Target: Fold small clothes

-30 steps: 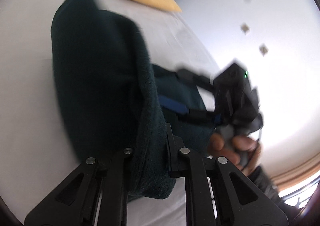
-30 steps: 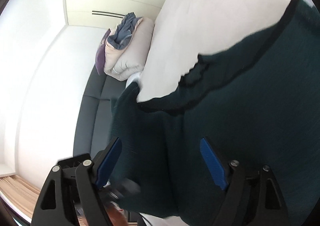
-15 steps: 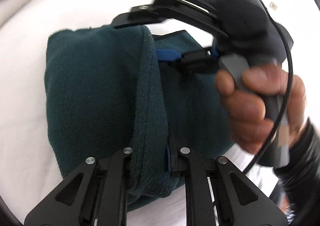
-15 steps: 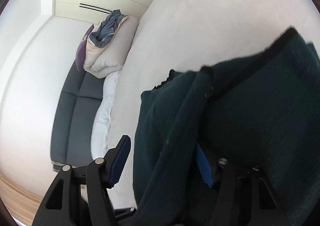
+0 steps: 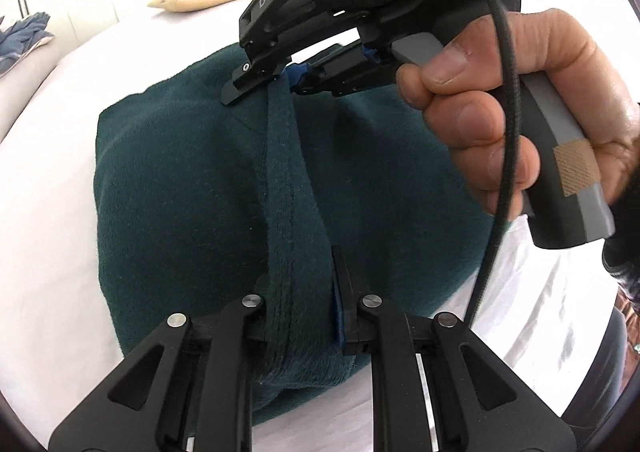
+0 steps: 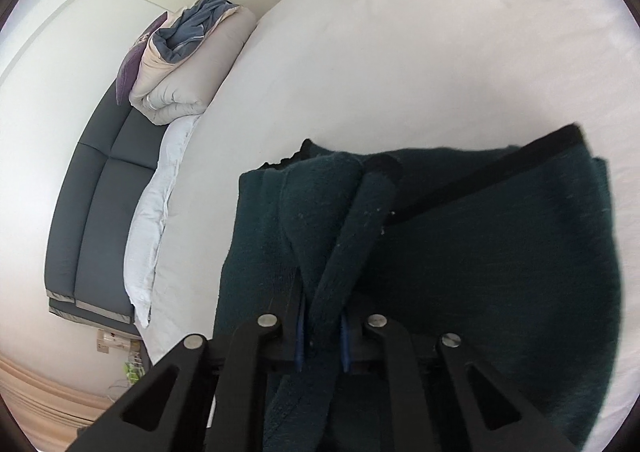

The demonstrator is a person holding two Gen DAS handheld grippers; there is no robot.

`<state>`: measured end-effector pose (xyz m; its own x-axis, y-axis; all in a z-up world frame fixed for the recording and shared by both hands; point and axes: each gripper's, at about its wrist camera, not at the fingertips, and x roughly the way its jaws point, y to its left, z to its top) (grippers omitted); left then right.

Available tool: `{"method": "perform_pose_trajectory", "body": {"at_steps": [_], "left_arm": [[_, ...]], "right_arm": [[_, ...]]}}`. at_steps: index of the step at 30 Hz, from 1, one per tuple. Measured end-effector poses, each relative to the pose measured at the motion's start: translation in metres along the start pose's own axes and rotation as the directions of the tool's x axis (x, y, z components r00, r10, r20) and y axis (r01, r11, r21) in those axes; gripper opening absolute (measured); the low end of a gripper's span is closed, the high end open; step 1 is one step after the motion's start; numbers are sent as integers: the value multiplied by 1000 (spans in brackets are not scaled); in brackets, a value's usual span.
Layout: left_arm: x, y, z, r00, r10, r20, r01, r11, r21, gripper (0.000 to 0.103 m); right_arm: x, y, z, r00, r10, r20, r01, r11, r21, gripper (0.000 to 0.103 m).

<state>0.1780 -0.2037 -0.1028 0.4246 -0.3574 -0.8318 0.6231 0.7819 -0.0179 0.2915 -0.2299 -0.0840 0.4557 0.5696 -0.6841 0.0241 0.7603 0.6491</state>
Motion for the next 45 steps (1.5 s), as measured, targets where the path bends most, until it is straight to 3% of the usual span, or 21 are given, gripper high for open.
{"method": "perform_pose_trajectory", "body": {"at_steps": [5, 8, 13, 17, 21, 22, 23, 30, 34, 40, 42, 43, 44, 45], "left_arm": [[-16, 4, 1, 999, -48, 23, 47, 999, 28, 14], [-17, -12, 11, 997, -73, 24, 72, 996, 48, 14], [-5, -13, 18, 996, -90, 20, 89, 994, 63, 14], [11, 6, 21, 996, -91, 6, 91, 995, 32, 16], [7, 15, 21, 993, -121, -4, 121, 992, 20, 36], [4, 14, 20, 991, -136, -10, 136, 990, 25, 58], [-2, 18, 14, 988, -153, -21, 154, 988, 25, 68], [-65, 85, -38, 972, -235, 19, 236, 972, -17, 69], [-89, 142, -52, 979, -185, 88, 194, 976, -100, 69], [-76, 188, -47, 990, -119, 81, 133, 973, -189, 69], [-67, 196, -42, 993, -107, 56, 116, 974, -195, 69], [-63, 202, -43, 994, -99, 39, 104, 974, -200, 69], [-61, 201, -44, 994, -99, 36, 105, 973, -204, 69], [-65, 209, -49, 994, -102, 38, 108, 972, -207, 69]], "right_arm": [[-24, -9, 5, 1000, -6, 19, 6, 1000, -18, 13], [-42, -24, 9, 1000, -11, 25, 11, 1000, -11, 13], [-63, -54, 13, 999, -37, 22, 37, 999, 4, 13], [-65, -77, 17, 999, -53, 15, 52, 998, 34, 13], [-59, -94, 20, 999, -50, 20, 48, 996, 79, 13], [-59, -96, 20, 999, -40, 21, 38, 995, 89, 13], [-59, -98, 19, 999, -26, 21, 24, 995, 101, 15], [-80, -92, -13, 998, 60, 29, -64, 989, 136, 45], [-91, -75, -44, 999, 48, 23, -50, 993, 110, 56], [-90, -48, -94, 999, 30, -31, -27, 997, 69, 56], [-86, -45, -102, 999, -7, -42, 9, 999, 41, 43], [-82, -45, -105, 998, -39, -50, 40, 999, 23, 27], [-81, -47, -107, 997, -57, -48, 59, 998, 26, 18], [-84, -54, -108, 998, -49, -35, 50, 997, 53, 16]]}}
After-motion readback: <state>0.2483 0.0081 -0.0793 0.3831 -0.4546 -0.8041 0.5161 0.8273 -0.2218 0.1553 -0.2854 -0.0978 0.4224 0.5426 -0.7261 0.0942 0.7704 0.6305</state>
